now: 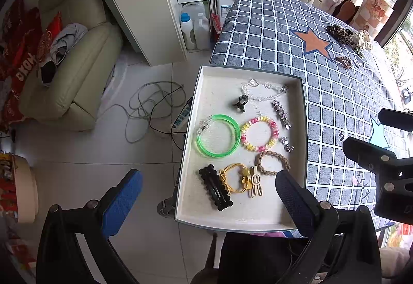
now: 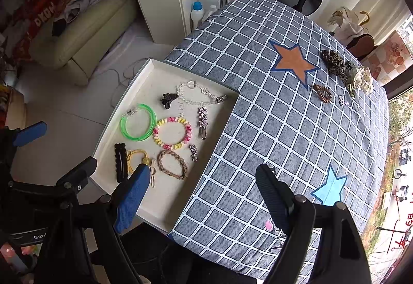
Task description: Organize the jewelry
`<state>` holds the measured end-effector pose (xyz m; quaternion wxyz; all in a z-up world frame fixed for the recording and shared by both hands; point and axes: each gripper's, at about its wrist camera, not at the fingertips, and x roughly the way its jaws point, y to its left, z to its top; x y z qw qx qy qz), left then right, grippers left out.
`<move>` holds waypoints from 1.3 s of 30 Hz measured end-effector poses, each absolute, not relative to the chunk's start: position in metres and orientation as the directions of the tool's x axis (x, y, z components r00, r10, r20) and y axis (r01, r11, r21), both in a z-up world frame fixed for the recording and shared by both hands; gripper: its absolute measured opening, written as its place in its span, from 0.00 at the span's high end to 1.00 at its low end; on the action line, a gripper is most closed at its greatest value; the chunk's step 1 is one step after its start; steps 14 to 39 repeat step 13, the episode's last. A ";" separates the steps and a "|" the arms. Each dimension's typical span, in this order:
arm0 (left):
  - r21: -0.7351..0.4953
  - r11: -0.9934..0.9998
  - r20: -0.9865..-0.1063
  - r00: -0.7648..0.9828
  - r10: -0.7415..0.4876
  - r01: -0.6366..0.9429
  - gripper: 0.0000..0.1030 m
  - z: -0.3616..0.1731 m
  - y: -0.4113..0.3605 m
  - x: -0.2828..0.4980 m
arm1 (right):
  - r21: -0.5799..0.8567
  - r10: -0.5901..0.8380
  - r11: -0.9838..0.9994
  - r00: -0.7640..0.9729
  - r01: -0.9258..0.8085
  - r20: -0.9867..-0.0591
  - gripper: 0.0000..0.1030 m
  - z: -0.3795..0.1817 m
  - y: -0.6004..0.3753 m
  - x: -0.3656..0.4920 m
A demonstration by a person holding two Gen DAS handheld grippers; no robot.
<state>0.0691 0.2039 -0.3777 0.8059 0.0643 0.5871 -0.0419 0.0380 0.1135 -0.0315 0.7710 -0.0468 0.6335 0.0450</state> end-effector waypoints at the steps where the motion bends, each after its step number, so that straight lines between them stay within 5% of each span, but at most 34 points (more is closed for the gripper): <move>1: 0.050 0.989 -0.951 0.308 0.005 0.141 0.00 -0.377 0.204 0.069 | -0.015 0.011 0.991 0.193 -0.132 -0.981 0.17 -0.032 0.116 0.038; 39: 0.069 0.989 -0.953 0.301 0.026 0.133 0.00 -0.378 0.204 0.069 | -0.010 0.017 0.990 0.193 -0.138 -0.981 0.17 -0.032 0.117 0.036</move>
